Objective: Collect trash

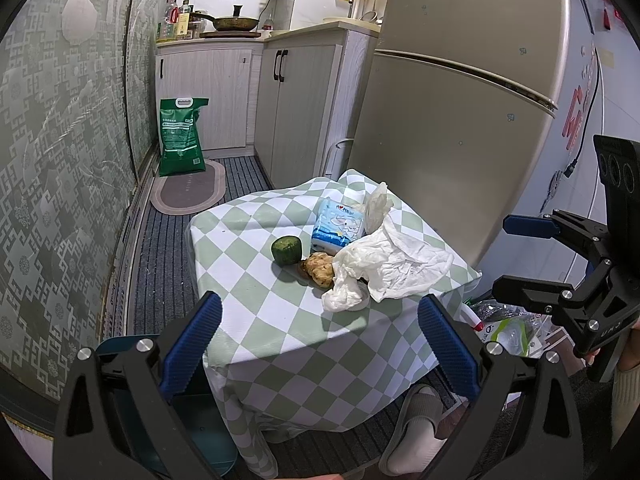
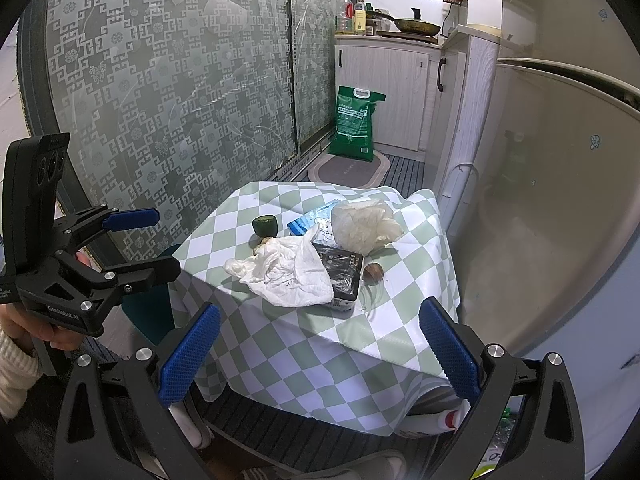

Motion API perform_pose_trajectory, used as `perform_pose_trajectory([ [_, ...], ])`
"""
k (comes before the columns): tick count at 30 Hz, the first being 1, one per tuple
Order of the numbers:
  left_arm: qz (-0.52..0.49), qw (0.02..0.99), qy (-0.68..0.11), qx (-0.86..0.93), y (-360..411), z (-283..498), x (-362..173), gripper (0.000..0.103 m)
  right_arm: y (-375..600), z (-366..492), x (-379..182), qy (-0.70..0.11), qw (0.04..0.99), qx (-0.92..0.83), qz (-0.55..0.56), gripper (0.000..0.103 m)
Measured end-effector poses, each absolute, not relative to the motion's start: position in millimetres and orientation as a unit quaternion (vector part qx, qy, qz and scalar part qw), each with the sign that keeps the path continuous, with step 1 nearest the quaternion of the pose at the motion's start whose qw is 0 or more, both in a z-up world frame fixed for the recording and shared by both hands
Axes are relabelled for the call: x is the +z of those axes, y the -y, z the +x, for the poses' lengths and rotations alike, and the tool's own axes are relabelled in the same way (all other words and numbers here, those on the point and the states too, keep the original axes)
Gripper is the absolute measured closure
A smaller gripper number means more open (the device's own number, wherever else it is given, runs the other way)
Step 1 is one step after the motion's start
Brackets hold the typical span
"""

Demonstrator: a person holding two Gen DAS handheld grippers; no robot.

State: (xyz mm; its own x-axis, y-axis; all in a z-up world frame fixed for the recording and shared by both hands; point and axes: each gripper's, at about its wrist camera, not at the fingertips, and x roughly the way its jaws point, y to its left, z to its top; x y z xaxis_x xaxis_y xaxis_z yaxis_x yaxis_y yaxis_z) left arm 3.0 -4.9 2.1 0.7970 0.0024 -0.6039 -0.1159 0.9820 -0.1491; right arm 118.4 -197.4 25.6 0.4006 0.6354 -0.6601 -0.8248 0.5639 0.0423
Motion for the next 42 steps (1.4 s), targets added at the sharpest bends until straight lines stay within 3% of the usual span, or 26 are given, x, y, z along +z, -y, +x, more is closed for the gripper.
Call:
perform_pose_trajectory([
  [33,-0.096,0.953,-0.284,0.051,0.8,-5.2,8.3,0.006,200.2,116.3,25.1,-0.316,0.826,0.444,-0.144,0.003],
  [35,-0.087,0.954,-0.283,0.042,5.1,-4.8,8.5,0.008,202.2,115.6,28.8,-0.314,0.827,0.445,-0.142,0.003],
  [41,-0.076,0.95,-0.302,0.014,19.7,5.7,0.6,0.03,212.0,121.2,31.1,-0.314,0.831,0.439,-0.131,0.007],
  [42,-0.075,0.949,-0.306,0.01,22.4,8.1,-1.0,0.038,214.8,123.2,31.0,-0.316,0.833,0.437,-0.127,0.008],
])
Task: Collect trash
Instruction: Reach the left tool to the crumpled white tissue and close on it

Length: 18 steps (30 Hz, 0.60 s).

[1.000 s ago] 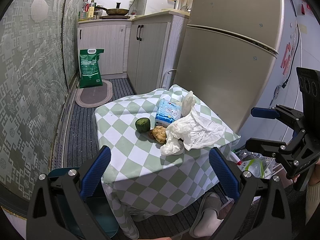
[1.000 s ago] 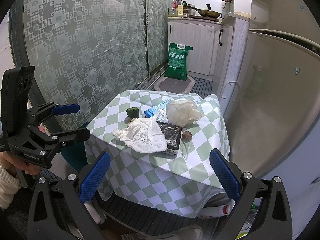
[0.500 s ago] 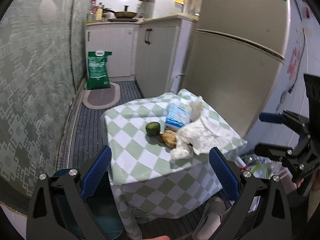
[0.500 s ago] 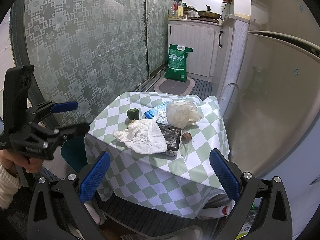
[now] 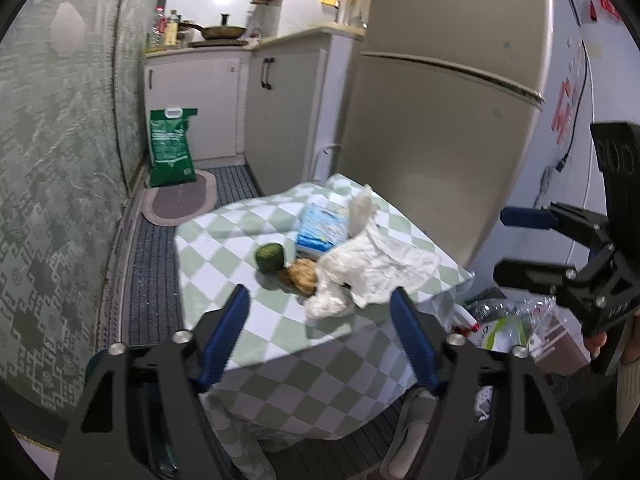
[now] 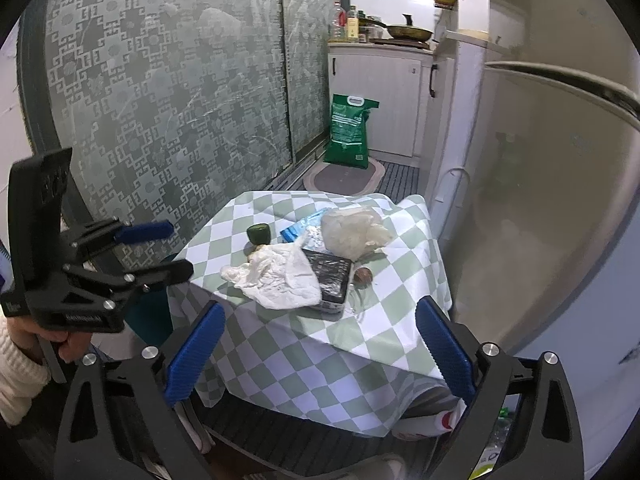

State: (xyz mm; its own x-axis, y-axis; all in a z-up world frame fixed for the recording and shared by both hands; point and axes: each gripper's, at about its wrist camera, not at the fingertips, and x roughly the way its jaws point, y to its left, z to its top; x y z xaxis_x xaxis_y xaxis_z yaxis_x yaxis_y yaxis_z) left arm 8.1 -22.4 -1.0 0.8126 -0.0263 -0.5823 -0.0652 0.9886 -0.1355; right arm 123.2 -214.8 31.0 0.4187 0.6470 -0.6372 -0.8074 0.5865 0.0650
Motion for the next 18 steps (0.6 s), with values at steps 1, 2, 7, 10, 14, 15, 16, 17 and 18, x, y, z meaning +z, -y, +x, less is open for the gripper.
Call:
perform_pose_trajectory([
  [1,-0.074,0.948,-0.309,0.007,24.6,10.1,-2.3,0.045,216.7,123.7,32.1,-0.317,0.834,0.435,-0.124,0.009],
  [2,-0.075,0.947,-0.313,0.003,26.7,12.6,-3.4,0.048,219.1,124.9,32.8,-0.318,0.834,0.434,-0.12,0.011],
  [7,-0.078,0.943,-0.322,-0.016,39.5,26.8,-6.8,0.061,222.5,124.9,37.6,-0.319,0.83,0.442,-0.115,0.022],
  [10,-0.063,0.943,-0.327,-0.015,46.5,36.7,-10.3,0.061,224.0,130.4,40.0,-0.325,0.827,0.446,-0.11,0.028],
  [14,-0.054,0.941,-0.333,-0.008,46.6,46.7,-14.0,0.061,225.5,139.2,44.4,-0.329,0.825,0.448,-0.102,0.034],
  [15,-0.053,0.941,-0.335,-0.008,45.4,49.1,-15.1,0.061,225.1,140.0,45.2,-0.329,0.825,0.448,-0.101,0.035],
  [16,-0.052,0.94,-0.336,-0.008,44.6,51.4,-16.1,0.061,224.5,142.0,46.5,-0.329,0.824,0.45,-0.099,0.036],
  [17,-0.05,0.939,-0.339,-0.009,43.7,54.4,-16.7,0.061,223.4,144.4,47.5,-0.33,0.824,0.451,-0.095,0.036],
  [18,-0.052,0.939,-0.341,-0.015,42.3,57.7,-17.8,0.062,221.8,146.6,48.3,-0.331,0.823,0.453,-0.093,0.037],
])
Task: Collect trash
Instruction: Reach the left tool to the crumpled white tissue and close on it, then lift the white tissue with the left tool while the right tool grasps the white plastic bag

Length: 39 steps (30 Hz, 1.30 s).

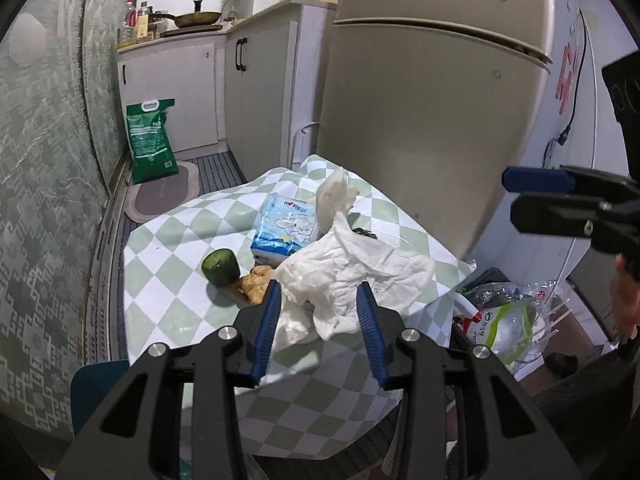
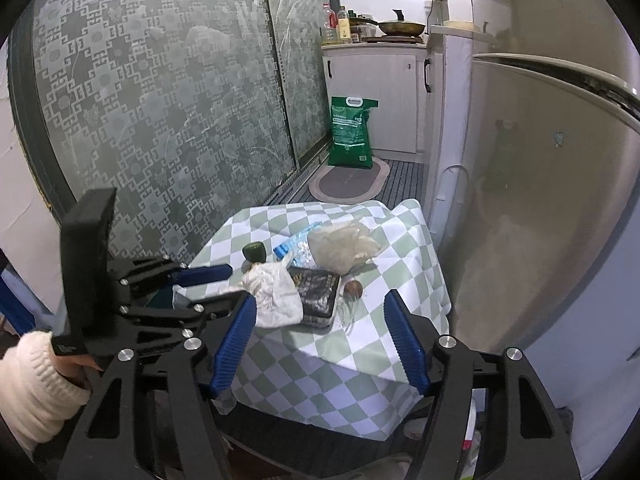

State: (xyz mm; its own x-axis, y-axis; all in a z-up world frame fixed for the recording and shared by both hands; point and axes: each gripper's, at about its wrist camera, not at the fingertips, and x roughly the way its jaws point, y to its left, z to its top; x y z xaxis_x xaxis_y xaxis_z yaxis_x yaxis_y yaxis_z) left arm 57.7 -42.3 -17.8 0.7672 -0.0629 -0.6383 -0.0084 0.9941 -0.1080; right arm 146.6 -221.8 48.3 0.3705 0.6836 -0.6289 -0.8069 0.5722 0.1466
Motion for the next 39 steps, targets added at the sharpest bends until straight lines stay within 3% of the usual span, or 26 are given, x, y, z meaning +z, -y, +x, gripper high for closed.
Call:
perform_pose_trajectory([
  [3,-0.051,0.938,-0.343,-0.018,42.7,62.9,-18.6,0.07,214.7,153.7,46.9,-0.337,0.82,0.454,-0.093,0.042],
  [8,-0.052,0.935,-0.351,-0.028,40.6,70.9,-15.5,0.075,198.7,163.8,42.7,-0.35,0.814,0.452,-0.1,0.047],
  [10,-0.056,0.93,-0.361,-0.032,37.9,74.9,-18.8,0.087,191.8,163.4,44.8,-0.348,0.813,0.456,-0.104,0.048],
  [13,-0.052,0.926,-0.373,-0.035,35.1,79.1,-23.1,0.094,180.5,168.0,44.4,-0.35,0.81,0.458,-0.11,0.049],
  [15,-0.056,0.926,-0.372,-0.038,32.7,78.7,-21.8,0.097,175.1,172.9,40.7,-0.358,0.808,0.454,-0.113,0.057],
  [34,-0.104,0.937,-0.333,-0.019,2.0,41.7,7.0,0.098,115.2,206.2,18.7,-0.386,0.821,0.392,-0.15,0.06],
  [39,-0.124,0.943,-0.308,0.001,-22.5,23.5,17.0,0.098,103.9,219.9,14.0,-0.391,0.83,0.371,-0.144,0.043],
])
